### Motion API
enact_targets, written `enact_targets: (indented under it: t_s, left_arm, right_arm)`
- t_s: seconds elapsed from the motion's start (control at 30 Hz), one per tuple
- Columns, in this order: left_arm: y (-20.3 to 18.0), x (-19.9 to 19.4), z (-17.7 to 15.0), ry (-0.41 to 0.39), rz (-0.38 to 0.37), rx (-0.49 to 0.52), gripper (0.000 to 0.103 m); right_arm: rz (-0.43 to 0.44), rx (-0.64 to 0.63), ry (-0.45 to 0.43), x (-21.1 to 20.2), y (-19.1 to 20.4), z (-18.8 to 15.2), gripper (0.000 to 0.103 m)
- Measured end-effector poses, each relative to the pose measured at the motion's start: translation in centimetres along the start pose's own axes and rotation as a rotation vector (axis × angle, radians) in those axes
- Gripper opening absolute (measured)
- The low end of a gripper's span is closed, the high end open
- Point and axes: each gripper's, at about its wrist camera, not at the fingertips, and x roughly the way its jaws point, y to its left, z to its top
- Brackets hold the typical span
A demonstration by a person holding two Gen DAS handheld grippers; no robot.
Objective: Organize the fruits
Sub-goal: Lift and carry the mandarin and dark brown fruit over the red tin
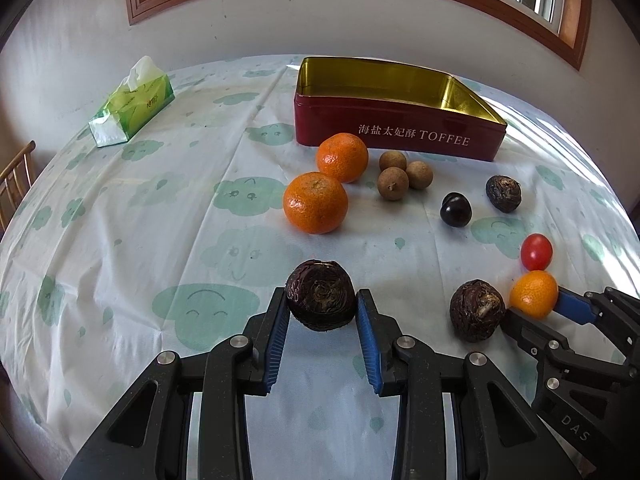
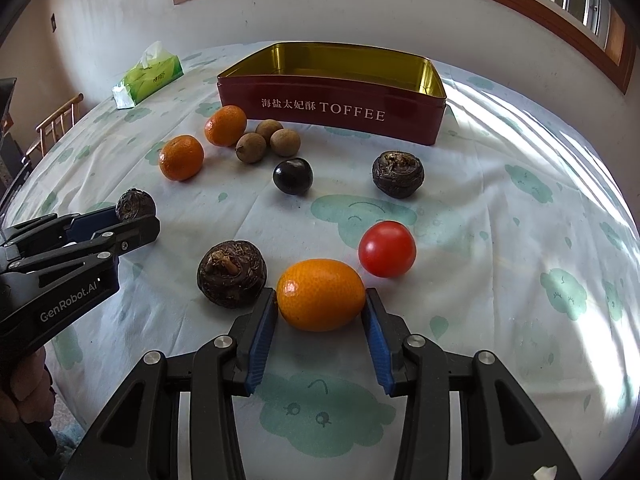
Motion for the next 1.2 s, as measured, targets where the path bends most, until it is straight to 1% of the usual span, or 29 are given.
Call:
enact_targets:
  t_s: [0.37, 0.7, 1.0, 1.2]
  left_arm:
    - [0.1, -1.3, 0.3, -0.028, -0.001, 0.002, 0.035]
    - [0.4, -2.2, 2.0, -0.061, -0.006, 0.002, 0.035]
    - [0.5, -1.9, 5.1, -0.09, -0.007, 0.018, 0.035]
    - [1.2, -1.2, 8.5, -0.119, -0.003, 0.005, 0.035]
  right_arm:
    - [-0.004, 0.009, -0.028, -1.6, -0.2, 0.3, 0.04]
    - [-0.004, 0.012, -0.056, -2.6, -0.6, 1.9, 0.04]
    - [-0.012, 0.021, -0.082, -2.4, -2.3, 4.8, 0.04]
    - [-0.022, 0.045, -0.109, -1.8, -4.5, 8.4, 0.04]
